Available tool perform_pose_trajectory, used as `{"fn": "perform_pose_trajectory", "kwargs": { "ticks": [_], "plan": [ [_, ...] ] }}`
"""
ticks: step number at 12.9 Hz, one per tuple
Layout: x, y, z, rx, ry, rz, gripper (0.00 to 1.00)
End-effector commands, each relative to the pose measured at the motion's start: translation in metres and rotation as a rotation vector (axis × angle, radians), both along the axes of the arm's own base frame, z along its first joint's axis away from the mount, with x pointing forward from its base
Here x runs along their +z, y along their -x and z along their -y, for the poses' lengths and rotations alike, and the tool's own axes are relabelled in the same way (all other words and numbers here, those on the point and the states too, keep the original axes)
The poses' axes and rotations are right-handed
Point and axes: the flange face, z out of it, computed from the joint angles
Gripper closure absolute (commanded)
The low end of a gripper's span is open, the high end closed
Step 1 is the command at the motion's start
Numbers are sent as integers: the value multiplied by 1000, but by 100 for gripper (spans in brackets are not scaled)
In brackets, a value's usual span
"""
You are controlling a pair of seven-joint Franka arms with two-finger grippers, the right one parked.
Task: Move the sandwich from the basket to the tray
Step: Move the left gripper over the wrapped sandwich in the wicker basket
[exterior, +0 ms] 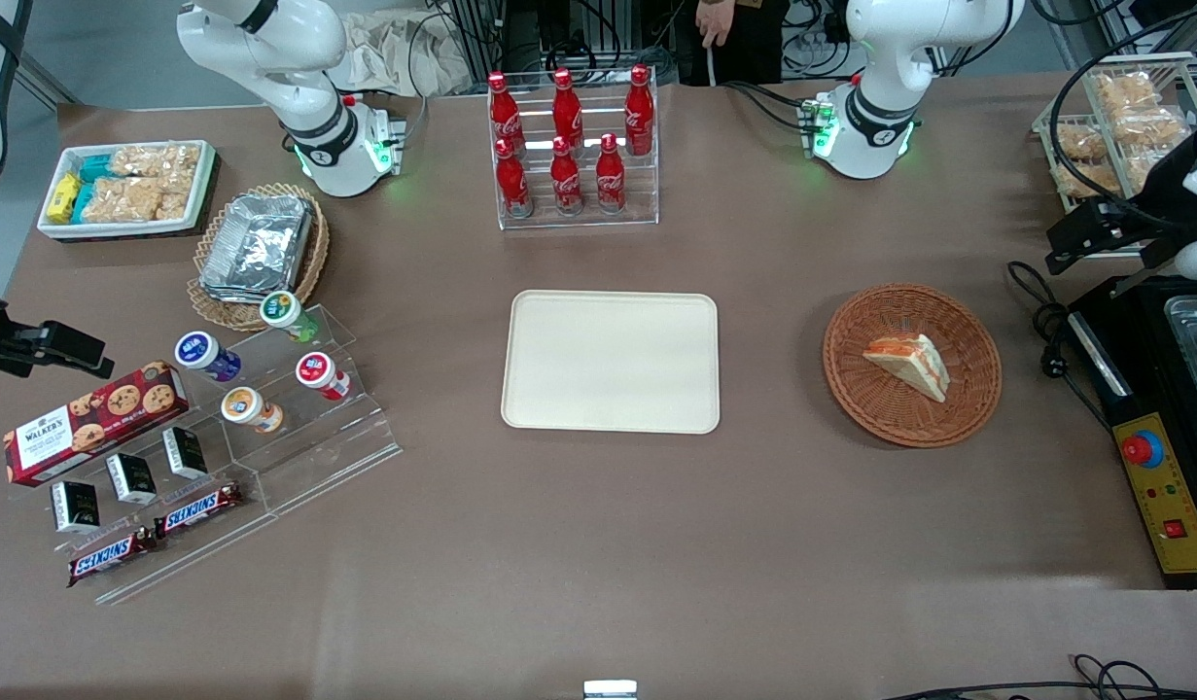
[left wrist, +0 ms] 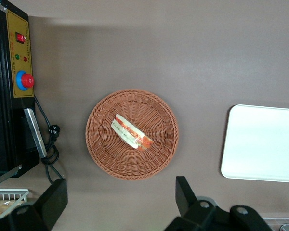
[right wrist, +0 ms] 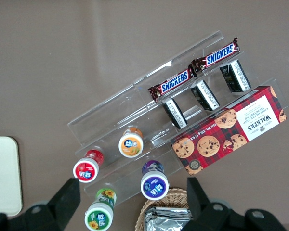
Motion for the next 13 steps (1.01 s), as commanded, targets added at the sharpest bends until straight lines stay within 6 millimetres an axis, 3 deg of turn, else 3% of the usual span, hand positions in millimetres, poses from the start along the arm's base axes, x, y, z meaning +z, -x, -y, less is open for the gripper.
{"fn": "perform_pose_trajectory", "kwargs": {
  "ticks": [1,4,7,8,11,13],
  "plan": [
    [5,-2,-2,18,11,-4,0],
    [0,-1,-2,65,10,-20,0],
    [-22,2,0,409,12,-83,0],
    [-32,5,0,514,7,-108,0],
    [-70,18,-1,594,-10,-144,0],
    [-111,31,-2,720,-6,-119,0]
  ]
}}
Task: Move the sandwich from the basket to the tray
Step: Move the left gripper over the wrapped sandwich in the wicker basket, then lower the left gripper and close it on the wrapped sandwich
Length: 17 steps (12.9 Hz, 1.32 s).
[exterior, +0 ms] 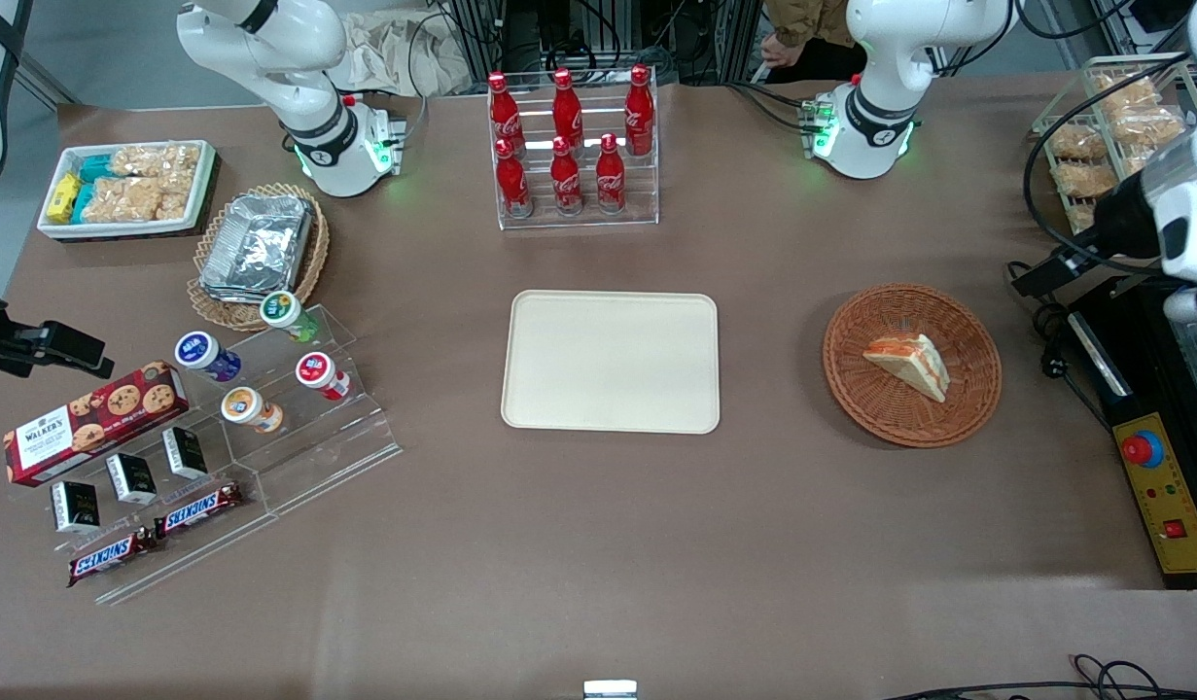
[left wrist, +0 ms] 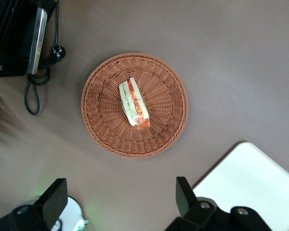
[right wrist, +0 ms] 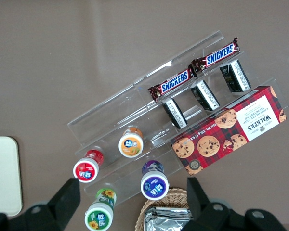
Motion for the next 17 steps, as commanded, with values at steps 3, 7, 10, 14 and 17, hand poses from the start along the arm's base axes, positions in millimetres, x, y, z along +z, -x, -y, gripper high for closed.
{"fn": "perform_pose_trajectory", "kwargs": {
  "ticks": [3,7,10,14,17],
  "plan": [
    [-99,46,-2,219,-4,60,0],
    [-164,40,-3,344,-7,90,0],
    [-211,35,-4,411,-4,122,0],
    [-277,44,-4,479,7,196,0],
    [-308,53,-3,517,9,212,0]
  ]
}}
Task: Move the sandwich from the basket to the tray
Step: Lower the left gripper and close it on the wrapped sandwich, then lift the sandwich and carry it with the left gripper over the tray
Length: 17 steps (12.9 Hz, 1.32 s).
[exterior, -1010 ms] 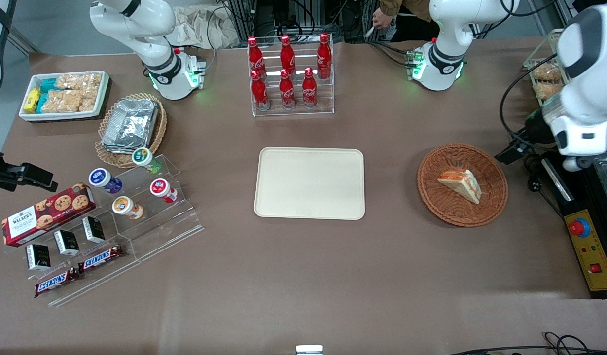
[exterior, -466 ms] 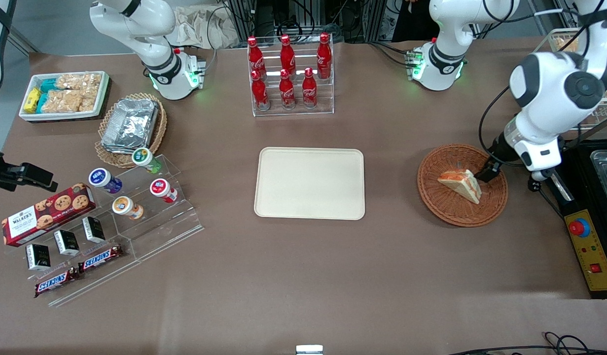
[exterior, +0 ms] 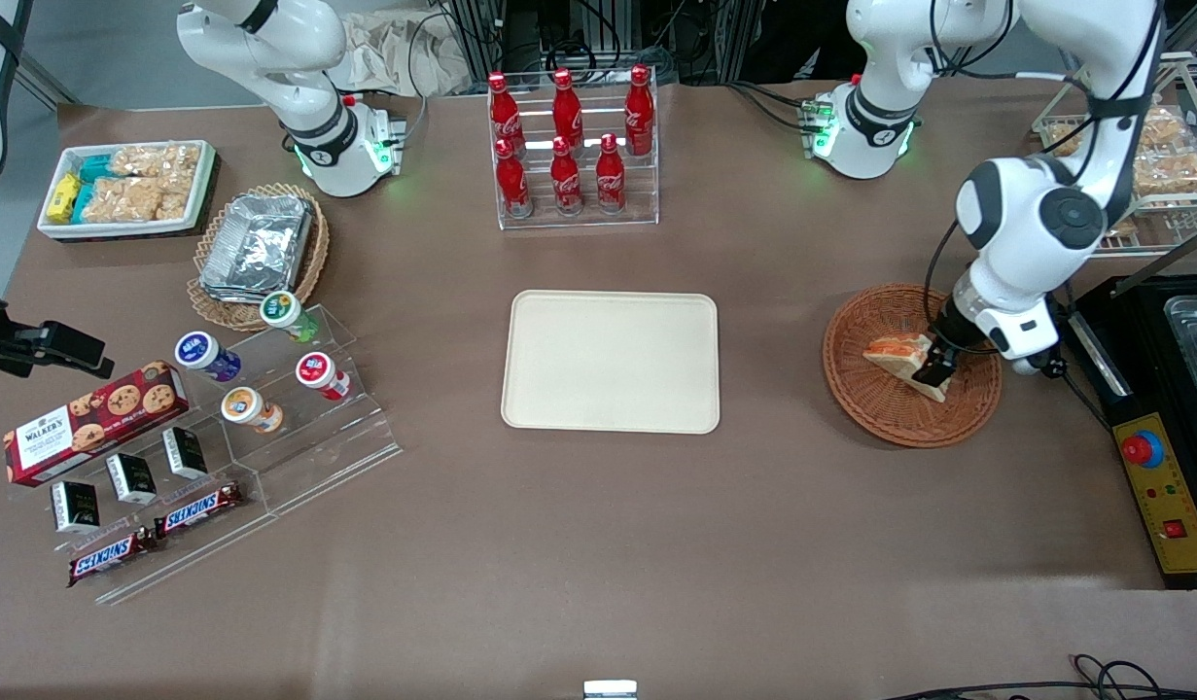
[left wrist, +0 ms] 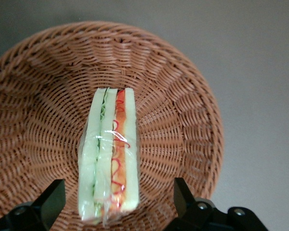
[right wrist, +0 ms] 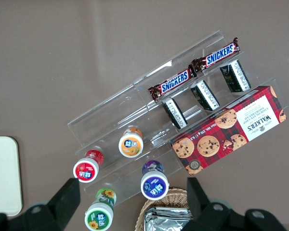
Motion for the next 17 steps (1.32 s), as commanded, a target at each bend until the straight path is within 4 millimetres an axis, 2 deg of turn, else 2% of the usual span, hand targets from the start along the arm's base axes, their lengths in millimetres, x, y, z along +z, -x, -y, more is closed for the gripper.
{"fn": "perform_pose_trajectory", "kwargs": {
  "ticks": [1,3,4,5,6,9,11,13,17],
  "plan": [
    [-15,7,1,47,10,18,0],
    [-30,8,5,52,11,26,0],
    [-38,9,6,53,11,29,11],
    [-40,10,6,50,10,29,68],
    [-43,12,7,41,8,21,100],
    [-40,11,7,32,7,20,100],
    [-28,8,8,9,5,29,100],
    [4,6,8,-77,-6,-9,100],
    [90,-7,9,-307,-15,-92,100]
  ]
}}
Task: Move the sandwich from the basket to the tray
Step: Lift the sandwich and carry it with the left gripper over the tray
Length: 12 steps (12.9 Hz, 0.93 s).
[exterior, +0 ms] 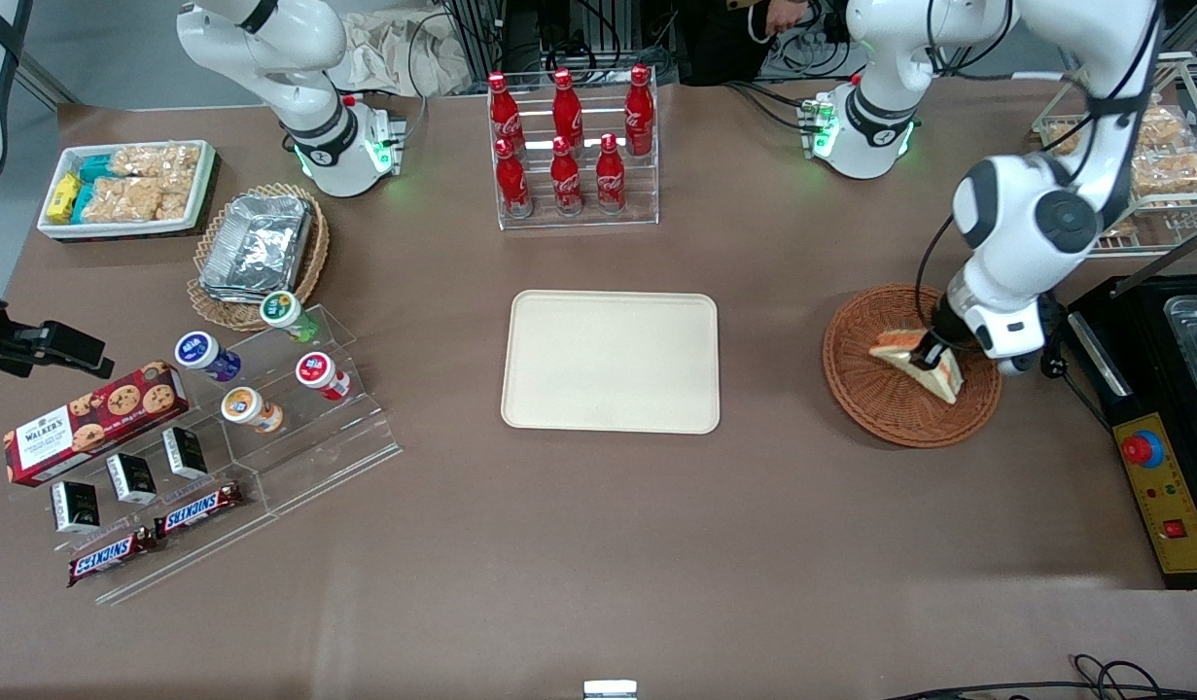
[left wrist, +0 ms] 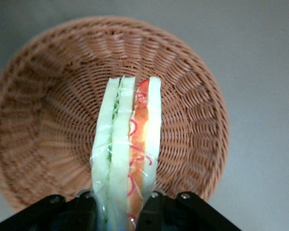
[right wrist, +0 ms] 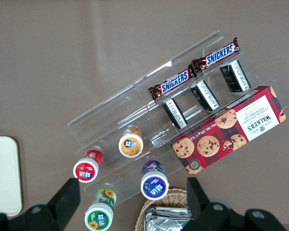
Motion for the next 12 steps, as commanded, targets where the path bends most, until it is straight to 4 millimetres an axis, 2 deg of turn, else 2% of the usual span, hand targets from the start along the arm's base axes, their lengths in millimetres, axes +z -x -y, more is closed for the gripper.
{"fn": "perform_pose_trajectory", "kwargs": {
  "ticks": [1,4,5,6,7,10,12],
  "plan": [
    [74,-10,1,-128,3,-52,100],
    [184,-33,14,-153,12,-128,100],
    [207,-34,18,-164,14,-128,100],
    [225,-33,34,-199,9,-118,100],
    [238,-31,58,-269,4,-98,100],
    [249,-15,137,-662,-12,-72,100],
    [244,-7,166,-820,-14,-78,100]
  ]
}}
